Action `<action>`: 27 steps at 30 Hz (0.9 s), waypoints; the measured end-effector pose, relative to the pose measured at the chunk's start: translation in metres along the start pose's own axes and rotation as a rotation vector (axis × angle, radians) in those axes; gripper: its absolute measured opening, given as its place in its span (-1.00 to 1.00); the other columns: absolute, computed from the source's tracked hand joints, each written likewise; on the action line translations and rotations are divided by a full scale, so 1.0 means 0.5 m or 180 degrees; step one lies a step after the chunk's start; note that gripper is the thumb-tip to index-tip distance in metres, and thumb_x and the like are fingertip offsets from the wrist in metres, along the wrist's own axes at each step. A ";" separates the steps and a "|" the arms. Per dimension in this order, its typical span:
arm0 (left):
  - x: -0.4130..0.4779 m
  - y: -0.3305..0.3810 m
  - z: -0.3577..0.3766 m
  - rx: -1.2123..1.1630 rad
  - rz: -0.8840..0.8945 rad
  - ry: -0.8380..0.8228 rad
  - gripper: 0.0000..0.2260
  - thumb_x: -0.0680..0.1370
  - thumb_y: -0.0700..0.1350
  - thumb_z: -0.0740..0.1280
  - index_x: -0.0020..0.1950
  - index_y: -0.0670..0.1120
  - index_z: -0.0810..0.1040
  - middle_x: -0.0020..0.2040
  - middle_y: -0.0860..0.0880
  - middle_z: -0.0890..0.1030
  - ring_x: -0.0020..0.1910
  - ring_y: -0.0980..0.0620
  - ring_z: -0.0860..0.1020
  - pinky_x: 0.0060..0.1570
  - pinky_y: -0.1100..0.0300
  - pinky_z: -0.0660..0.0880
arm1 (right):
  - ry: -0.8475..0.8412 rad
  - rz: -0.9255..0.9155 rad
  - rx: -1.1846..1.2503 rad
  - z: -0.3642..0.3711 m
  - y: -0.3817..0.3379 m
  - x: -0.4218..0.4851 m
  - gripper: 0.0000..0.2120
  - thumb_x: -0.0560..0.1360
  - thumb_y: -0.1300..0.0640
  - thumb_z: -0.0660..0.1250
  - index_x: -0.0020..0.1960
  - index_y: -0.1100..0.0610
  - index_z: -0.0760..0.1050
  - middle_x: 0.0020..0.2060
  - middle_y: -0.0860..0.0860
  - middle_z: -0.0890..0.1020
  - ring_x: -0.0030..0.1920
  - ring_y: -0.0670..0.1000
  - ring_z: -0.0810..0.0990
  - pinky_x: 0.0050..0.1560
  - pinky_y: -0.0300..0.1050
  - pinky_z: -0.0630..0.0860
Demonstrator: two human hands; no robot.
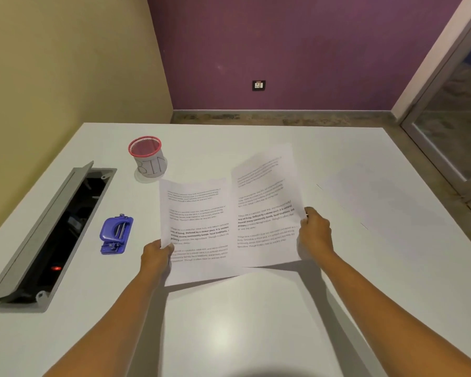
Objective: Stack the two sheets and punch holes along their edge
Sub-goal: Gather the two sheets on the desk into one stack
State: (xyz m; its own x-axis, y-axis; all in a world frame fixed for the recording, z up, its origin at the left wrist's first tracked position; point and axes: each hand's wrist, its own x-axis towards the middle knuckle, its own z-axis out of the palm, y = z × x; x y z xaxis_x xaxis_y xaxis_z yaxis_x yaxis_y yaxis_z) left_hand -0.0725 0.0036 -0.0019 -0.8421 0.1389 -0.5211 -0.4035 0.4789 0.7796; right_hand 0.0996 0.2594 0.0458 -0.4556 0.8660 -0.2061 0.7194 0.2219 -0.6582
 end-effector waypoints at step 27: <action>-0.089 0.004 0.103 -0.0132 0.0159 -0.0755 -0.47 0.47 -0.45 0.26 0.40 -0.19 0.25 0.28 -0.24 0.49 0.19 -0.23 0.50 0.11 0.00 0.47 | -0.0579 0.0263 0.0563 0.057 0.069 -0.027 -0.67 0.54 0.27 0.12 0.28 0.21 0.44 0.20 0.17 0.54 0.00 0.07 0.52 -0.03 -0.24 0.39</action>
State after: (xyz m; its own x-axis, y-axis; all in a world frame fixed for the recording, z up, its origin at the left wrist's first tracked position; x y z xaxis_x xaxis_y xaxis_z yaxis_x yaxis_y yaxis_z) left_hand -0.0173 0.0430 0.0052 -0.7557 0.3634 -0.5448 -0.3819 0.4311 0.8175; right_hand 0.1155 0.2427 0.0054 -0.4975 0.7795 -0.3806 0.6625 0.0582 -0.7468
